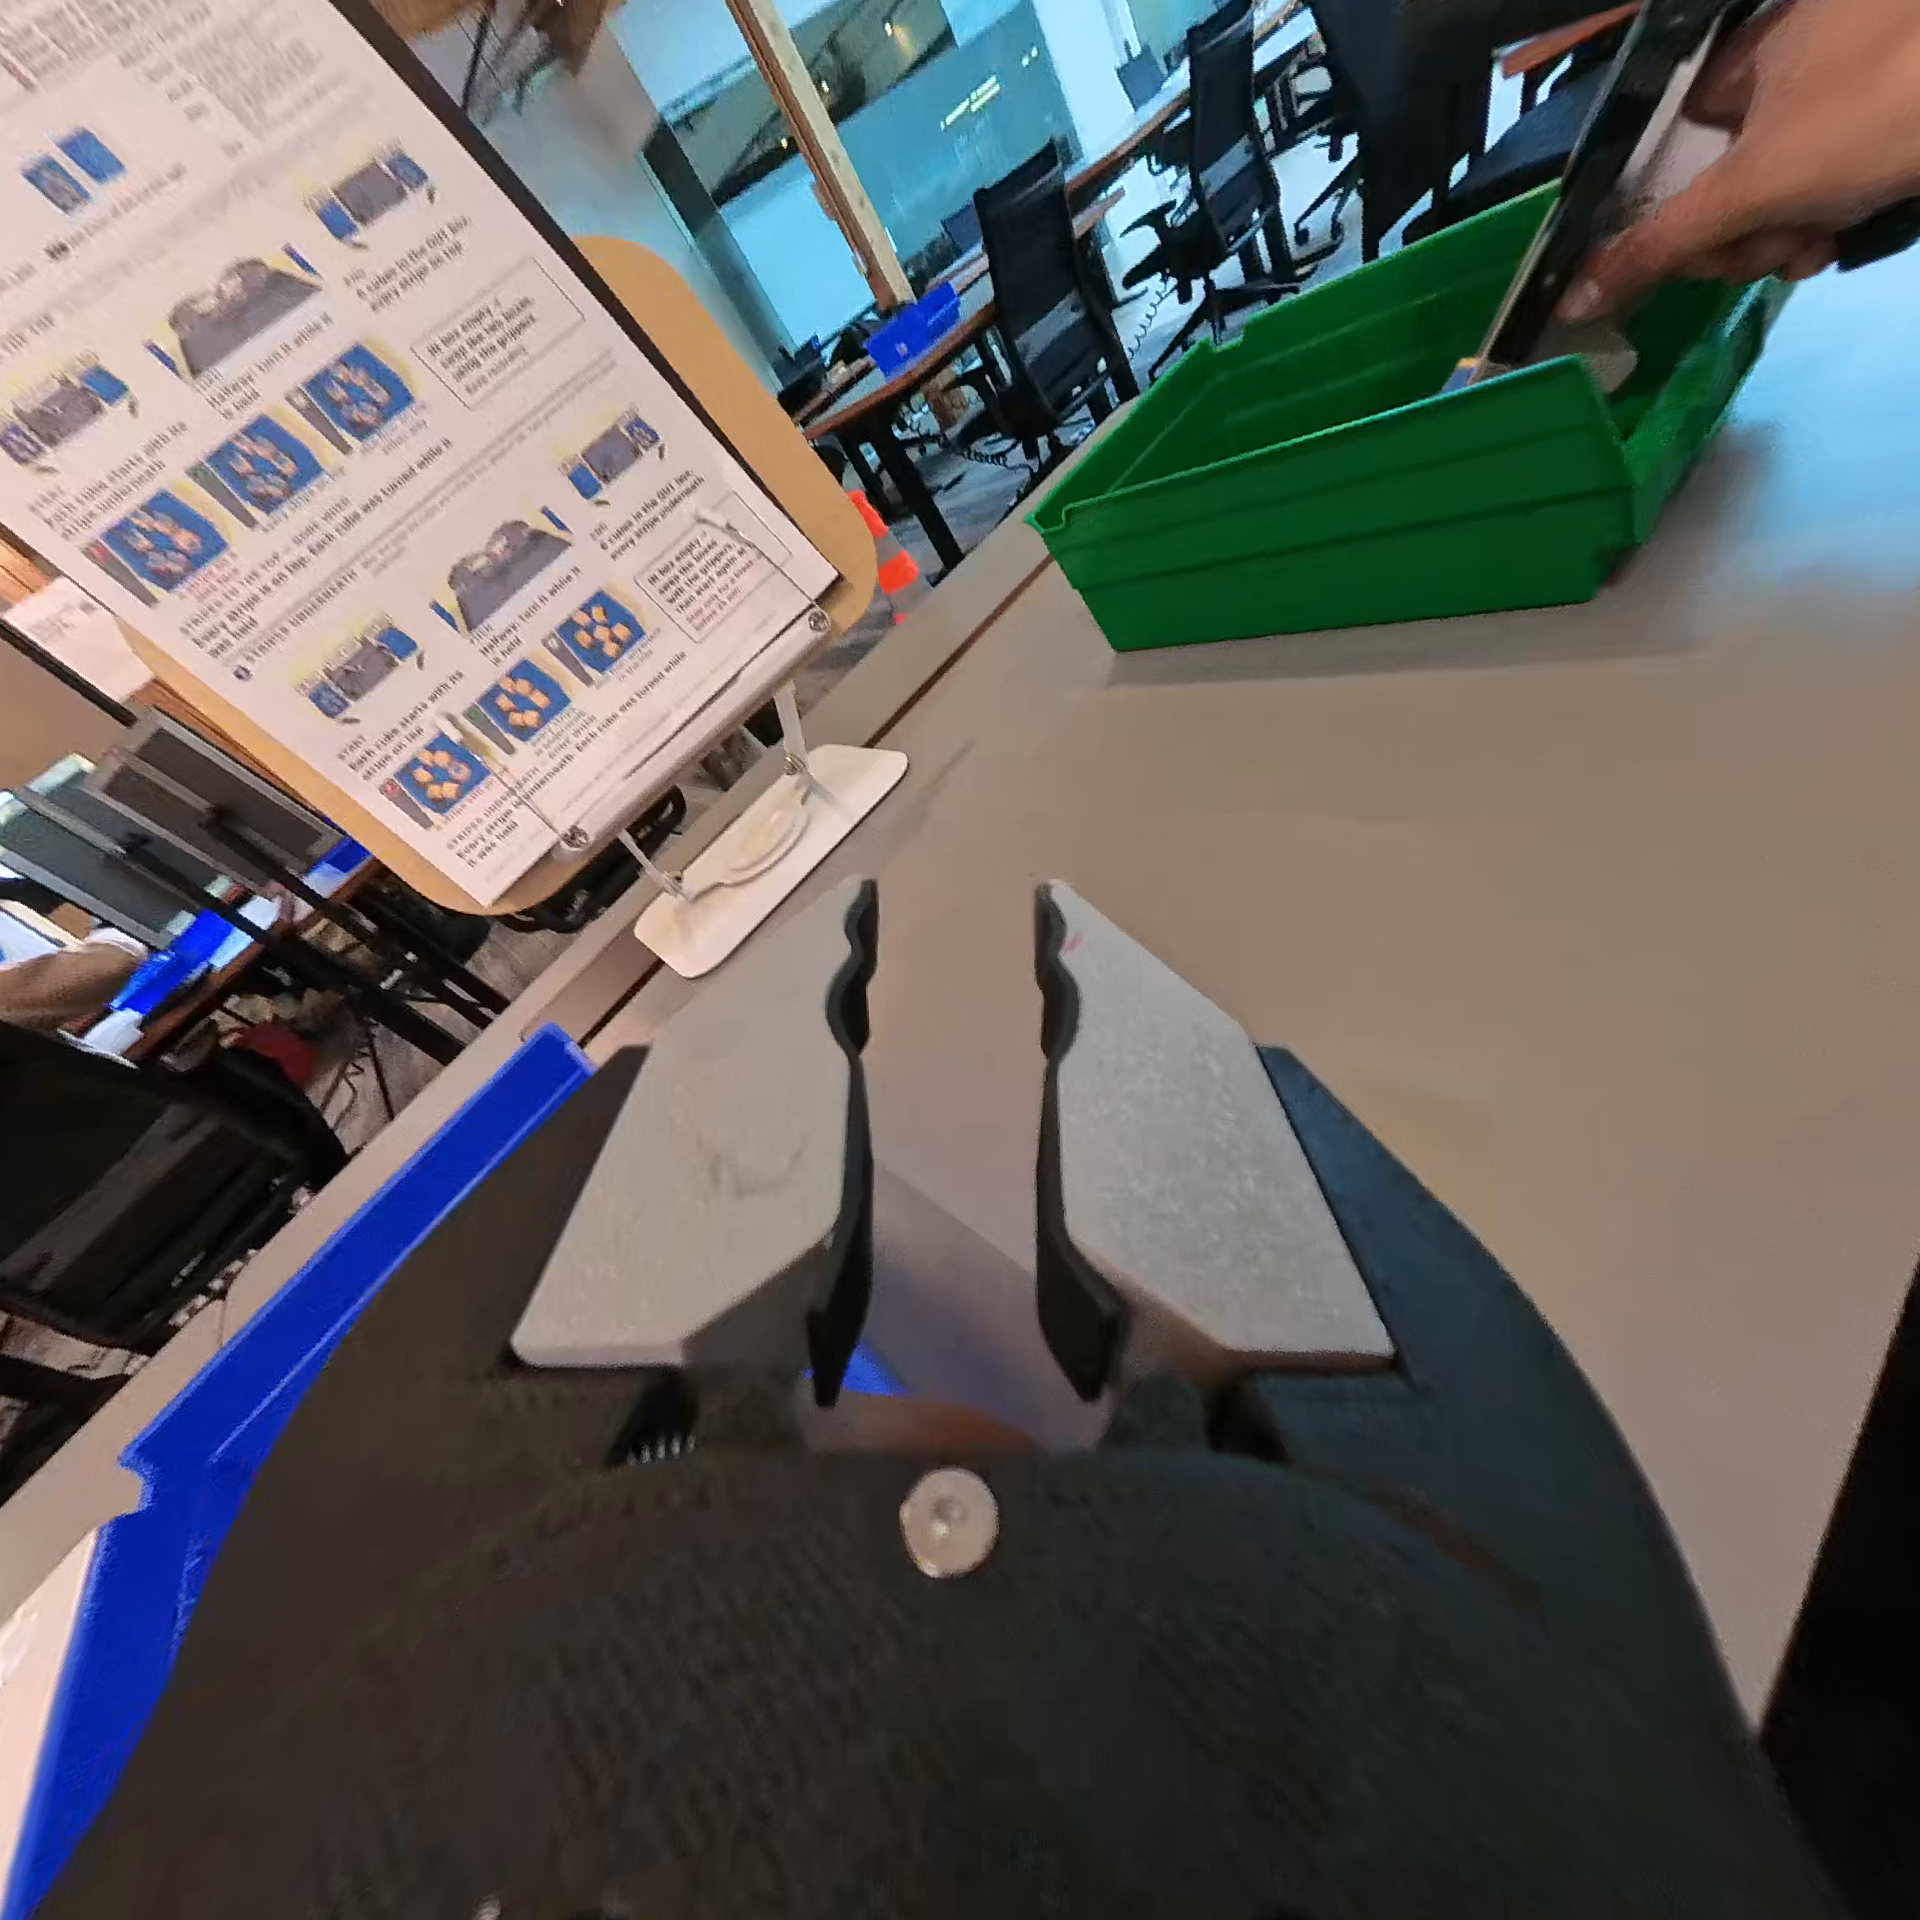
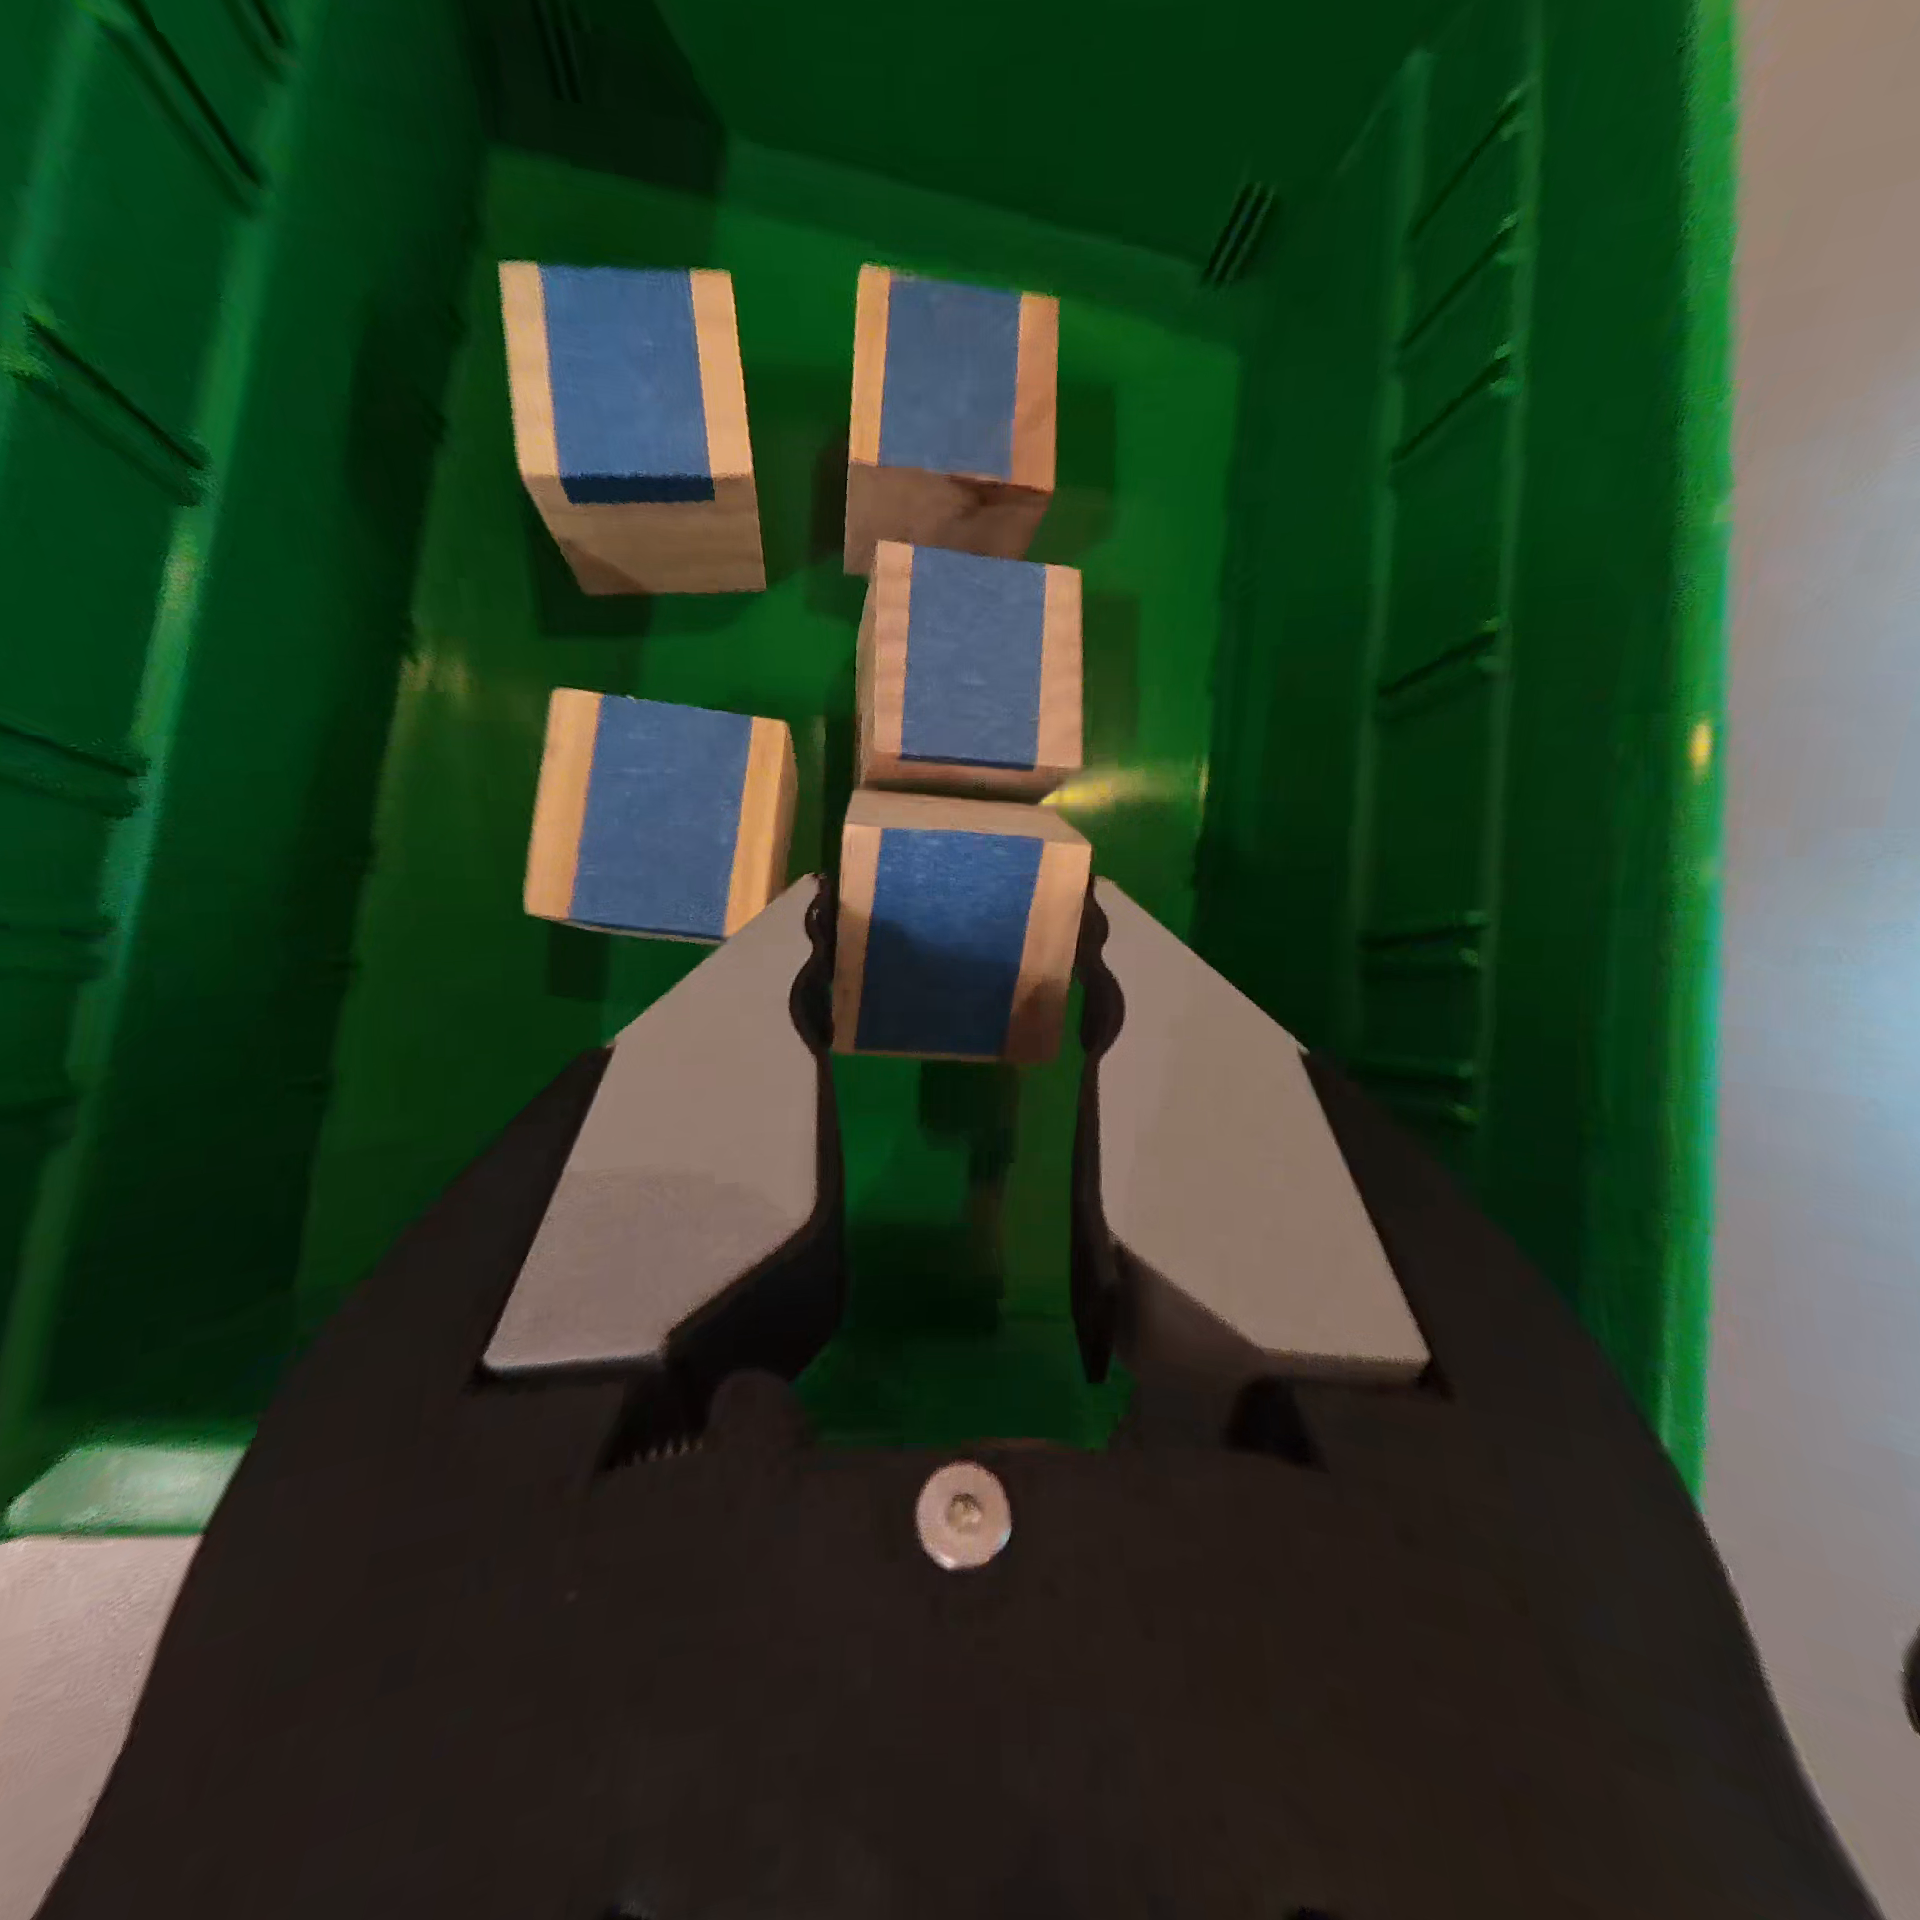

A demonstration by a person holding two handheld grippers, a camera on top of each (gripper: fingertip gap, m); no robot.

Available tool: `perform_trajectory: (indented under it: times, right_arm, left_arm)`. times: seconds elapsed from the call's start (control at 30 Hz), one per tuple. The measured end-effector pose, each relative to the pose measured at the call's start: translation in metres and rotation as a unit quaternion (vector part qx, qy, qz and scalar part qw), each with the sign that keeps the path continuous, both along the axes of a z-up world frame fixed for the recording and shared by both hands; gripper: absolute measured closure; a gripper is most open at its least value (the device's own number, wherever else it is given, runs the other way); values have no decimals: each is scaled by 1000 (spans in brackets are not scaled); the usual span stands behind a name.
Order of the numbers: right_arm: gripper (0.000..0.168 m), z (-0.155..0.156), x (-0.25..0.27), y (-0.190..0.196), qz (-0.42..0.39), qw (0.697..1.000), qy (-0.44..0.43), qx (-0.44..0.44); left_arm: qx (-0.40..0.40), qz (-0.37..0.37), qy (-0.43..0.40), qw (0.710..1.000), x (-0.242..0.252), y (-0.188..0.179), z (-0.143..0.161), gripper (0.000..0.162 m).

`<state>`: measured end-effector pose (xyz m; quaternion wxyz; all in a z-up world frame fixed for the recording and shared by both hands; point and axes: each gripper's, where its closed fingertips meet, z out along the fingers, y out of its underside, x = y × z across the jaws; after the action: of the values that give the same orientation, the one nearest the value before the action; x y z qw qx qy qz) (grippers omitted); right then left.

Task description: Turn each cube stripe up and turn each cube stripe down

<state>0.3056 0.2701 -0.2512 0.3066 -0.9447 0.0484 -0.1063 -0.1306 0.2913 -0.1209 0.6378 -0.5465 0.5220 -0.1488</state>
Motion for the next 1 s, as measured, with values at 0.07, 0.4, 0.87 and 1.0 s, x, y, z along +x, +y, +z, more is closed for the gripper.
perform_trajectory:
  times: [0.07, 0.4, 0.87, 1.0]
  right_arm:
    - [123, -6, 1, 2, -1, 1000, -6, -13]
    - [115, 81, -15, -8, 23, 987, 31, 158]
    - [118, 137, -70, -13, 109, 962, 39, 246]
    - [118, 135, -78, -10, 124, 963, 29, 238]
  left_arm:
    - [-11, 4, 8, 1000, 0, 1, -5, 133]
    - [-50, 134, 8, 990, -66, 52, 9, 129]
    - [-243, 152, 347, 893, -142, 202, -67, 101]
    - [-270, 148, 427, 850, -151, 223, -107, 101]
